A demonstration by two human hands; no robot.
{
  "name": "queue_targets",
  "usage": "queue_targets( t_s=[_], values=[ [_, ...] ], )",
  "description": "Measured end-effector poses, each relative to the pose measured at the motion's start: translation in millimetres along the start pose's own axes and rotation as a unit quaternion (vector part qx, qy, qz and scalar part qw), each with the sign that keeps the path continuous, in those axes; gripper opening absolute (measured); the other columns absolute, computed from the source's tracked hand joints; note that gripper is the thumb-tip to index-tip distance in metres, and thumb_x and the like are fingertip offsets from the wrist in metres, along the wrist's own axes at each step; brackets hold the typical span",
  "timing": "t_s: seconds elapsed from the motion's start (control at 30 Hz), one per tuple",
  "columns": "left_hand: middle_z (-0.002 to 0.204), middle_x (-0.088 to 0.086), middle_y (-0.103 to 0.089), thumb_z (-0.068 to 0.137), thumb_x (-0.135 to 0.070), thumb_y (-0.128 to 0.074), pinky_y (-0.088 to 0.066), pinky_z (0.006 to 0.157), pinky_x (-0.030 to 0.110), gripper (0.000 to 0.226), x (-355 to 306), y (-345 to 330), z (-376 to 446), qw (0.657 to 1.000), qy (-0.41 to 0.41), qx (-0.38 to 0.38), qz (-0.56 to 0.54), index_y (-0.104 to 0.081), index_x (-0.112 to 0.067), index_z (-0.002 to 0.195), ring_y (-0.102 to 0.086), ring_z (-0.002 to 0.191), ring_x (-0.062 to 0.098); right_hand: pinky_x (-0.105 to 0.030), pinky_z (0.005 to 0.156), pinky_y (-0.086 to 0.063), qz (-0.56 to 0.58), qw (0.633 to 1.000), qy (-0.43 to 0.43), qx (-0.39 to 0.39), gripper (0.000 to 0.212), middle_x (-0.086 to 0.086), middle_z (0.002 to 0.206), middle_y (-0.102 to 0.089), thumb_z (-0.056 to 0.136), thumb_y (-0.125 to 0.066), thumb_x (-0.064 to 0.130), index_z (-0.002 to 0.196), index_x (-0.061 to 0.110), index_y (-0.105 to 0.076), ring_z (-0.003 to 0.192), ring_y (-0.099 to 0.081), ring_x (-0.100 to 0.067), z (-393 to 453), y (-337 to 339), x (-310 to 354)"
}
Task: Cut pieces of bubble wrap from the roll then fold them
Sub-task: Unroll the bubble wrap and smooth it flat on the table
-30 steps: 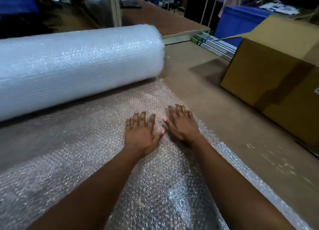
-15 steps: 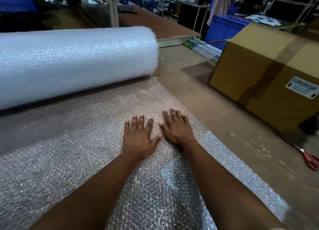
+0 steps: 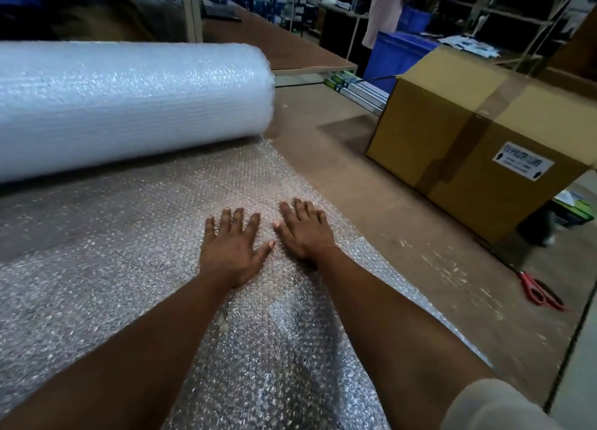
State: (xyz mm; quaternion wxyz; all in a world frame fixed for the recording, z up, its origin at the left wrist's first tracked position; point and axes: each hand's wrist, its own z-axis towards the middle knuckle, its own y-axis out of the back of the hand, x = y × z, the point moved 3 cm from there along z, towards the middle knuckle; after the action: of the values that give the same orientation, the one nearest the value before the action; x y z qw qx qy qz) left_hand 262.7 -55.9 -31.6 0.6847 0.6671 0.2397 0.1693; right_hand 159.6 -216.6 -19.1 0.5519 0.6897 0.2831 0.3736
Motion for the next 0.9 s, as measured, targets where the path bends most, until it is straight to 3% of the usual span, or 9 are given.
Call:
queue_targets(
  t_s=[0.23,0.47,0.57,0.73,0.9],
  values=[
    [0.179,0.015,0.006,0.091,-0.084,0.001,0.004,0.132,0.058,0.099,-27,-2,0,0.996,0.081,0.003,-0.03,0.013,-0.025,0.17,0.009,0.165,0.038,-0.05,0.131,0.003,-0.009,0.999,0.036,-0.013,0.072,-0.01,0.179,0.002,0.11,-0.018,0.064,0.171,0.03,0.001,0.165,0.005,-0.029,9,13,-33],
    [0.178,0.013,-0.014,0.088,-0.089,0.009,0.003,0.131,0.056,0.102,-35,-9,-8,0.995,0.098,-0.023,-0.005,-0.012,-0.034,0.172,-0.005,0.166,0.037,-0.05,0.131,0.005,0.004,0.996,0.089,0.018,0.076,-0.01,0.179,0.005,0.107,-0.016,0.068,0.171,0.029,-0.003,0.164,0.008,-0.03,4,2,-54],
    [0.179,0.014,-0.011,0.085,-0.09,0.012,0.003,0.132,0.054,0.108,-39,-1,-6,0.992,0.129,-0.009,-0.002,-0.005,-0.029,0.172,-0.003,0.166,0.036,-0.05,0.132,0.005,0.011,0.993,0.11,0.03,0.077,-0.013,0.178,0.005,0.108,-0.019,0.065,0.171,0.025,-0.002,0.164,0.009,-0.032,6,13,-50],
    [0.179,0.014,0.002,0.09,-0.083,0.006,0.002,0.133,0.053,0.099,-62,2,-1,0.985,0.17,-0.014,-0.011,0.006,-0.028,0.171,0.005,0.166,0.034,-0.051,0.132,0.004,-0.017,0.981,0.193,0.028,0.071,-0.011,0.178,0.005,0.11,-0.018,0.058,0.171,0.025,0.001,0.164,0.01,-0.029,11,15,-47],
    [0.179,0.01,0.005,0.1,-0.078,0.0,0.004,0.133,0.054,0.085,-65,-13,-14,0.98,0.195,-0.019,-0.014,0.005,-0.031,0.171,0.009,0.165,0.032,-0.053,0.131,0.004,-0.036,0.976,0.211,0.039,0.071,-0.007,0.178,0.007,0.11,-0.014,0.058,0.171,0.027,0.002,0.164,0.009,-0.028,9,8,-49]
  ],
)
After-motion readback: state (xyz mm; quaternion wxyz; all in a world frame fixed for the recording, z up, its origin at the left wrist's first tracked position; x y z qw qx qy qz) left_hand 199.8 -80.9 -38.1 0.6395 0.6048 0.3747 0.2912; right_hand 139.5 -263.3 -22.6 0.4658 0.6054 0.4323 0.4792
